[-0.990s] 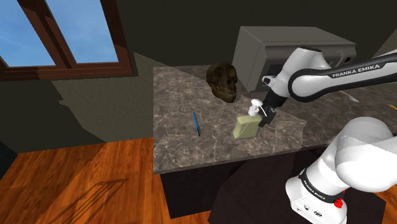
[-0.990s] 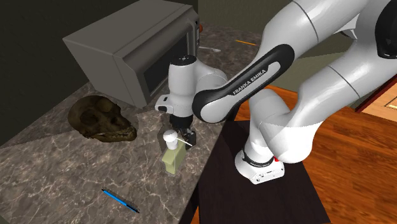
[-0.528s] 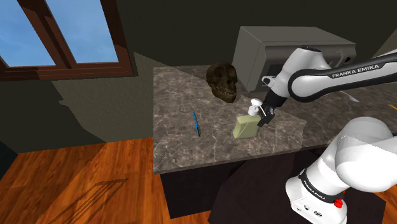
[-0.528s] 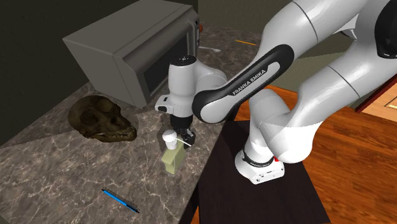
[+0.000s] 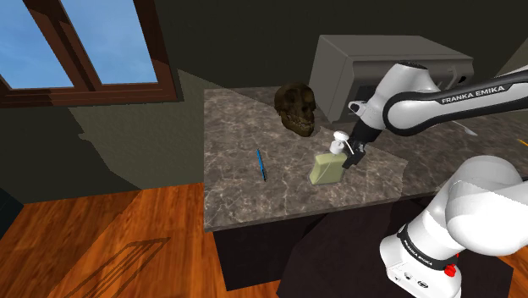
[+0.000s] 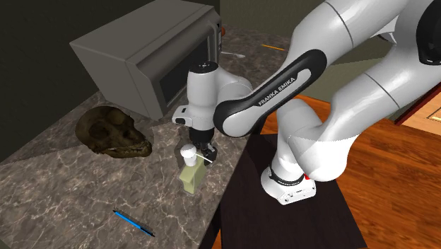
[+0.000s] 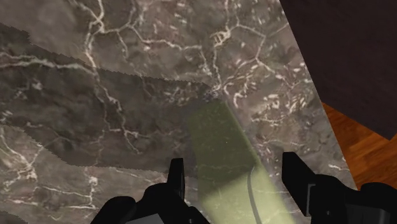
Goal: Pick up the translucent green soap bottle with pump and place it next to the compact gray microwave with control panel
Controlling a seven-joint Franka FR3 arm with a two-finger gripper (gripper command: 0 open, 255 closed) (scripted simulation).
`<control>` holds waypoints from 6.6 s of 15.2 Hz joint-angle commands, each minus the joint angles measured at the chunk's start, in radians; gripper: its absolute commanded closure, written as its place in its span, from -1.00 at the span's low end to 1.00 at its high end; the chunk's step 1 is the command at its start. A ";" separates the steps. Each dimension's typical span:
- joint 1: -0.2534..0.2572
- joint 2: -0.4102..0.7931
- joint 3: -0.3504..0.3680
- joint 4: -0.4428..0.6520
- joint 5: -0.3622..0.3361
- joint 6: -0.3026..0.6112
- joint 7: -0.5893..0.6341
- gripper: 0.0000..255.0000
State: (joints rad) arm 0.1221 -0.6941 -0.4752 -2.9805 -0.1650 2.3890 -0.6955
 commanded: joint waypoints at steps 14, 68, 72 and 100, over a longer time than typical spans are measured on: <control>-0.008 -0.150 0.071 0.116 0.025 -0.263 0.041 1.00; 0.068 -0.083 0.197 0.886 0.138 -0.958 0.119 1.00; 0.075 -0.054 0.199 0.961 0.145 -1.005 0.122 1.00; 0.148 0.299 -0.362 1.510 0.059 -1.190 -0.422 1.00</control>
State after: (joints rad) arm 0.2569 -0.4304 -0.7892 -1.5045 -0.1158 1.2006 -1.0777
